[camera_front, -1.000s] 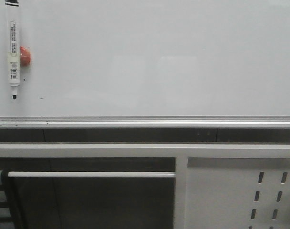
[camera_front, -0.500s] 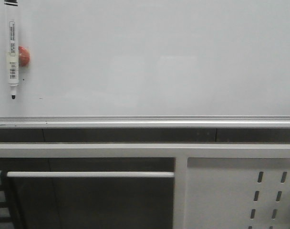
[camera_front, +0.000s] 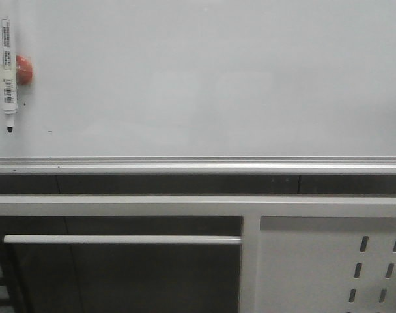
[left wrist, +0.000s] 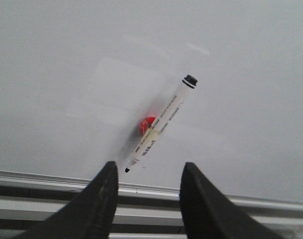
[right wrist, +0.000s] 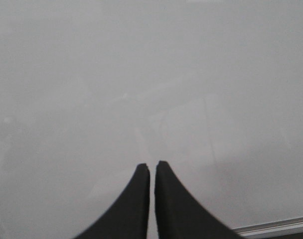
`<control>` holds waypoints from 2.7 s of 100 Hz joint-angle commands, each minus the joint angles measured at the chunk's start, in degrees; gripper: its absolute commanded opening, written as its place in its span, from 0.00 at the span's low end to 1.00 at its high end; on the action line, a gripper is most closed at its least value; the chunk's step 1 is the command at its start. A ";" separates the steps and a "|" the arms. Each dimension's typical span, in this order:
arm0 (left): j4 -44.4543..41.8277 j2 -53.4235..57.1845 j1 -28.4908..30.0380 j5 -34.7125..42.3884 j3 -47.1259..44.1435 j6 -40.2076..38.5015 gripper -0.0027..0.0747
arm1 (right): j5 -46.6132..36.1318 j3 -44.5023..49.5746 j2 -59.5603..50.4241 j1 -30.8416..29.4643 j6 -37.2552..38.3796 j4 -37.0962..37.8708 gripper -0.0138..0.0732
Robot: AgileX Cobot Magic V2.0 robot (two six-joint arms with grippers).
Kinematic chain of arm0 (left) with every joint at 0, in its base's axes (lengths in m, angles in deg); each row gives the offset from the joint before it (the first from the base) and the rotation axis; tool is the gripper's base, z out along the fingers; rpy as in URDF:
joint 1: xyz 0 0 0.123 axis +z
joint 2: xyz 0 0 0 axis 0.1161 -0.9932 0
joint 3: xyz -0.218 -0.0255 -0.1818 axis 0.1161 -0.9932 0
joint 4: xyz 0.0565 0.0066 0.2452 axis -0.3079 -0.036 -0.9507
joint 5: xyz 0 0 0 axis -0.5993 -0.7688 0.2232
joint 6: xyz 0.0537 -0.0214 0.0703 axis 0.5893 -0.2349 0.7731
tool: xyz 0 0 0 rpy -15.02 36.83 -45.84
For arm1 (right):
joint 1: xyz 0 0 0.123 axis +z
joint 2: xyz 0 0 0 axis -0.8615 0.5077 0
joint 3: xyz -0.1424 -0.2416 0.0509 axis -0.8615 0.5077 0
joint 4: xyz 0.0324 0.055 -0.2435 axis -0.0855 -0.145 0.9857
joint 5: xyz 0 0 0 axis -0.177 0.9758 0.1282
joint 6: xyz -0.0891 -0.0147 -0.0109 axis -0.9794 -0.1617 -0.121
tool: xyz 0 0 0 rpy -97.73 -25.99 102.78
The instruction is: Write number 1 on whiteboard
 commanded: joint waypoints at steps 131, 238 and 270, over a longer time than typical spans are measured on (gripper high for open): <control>7.82 -47.97 -30.65 42.69 11.65 24.60 0.49 | 1.80 -5.29 4.10 2.77 -15.40 1.65 0.44; -6.05 -61.83 -30.54 52.41 12.25 -2.54 0.35 | 3.98 -5.29 4.10 2.77 -15.40 1.65 0.44; -8.86 -64.41 -30.54 55.31 12.25 -8.14 0.35 | 3.98 -5.29 4.10 2.77 -15.40 1.65 0.44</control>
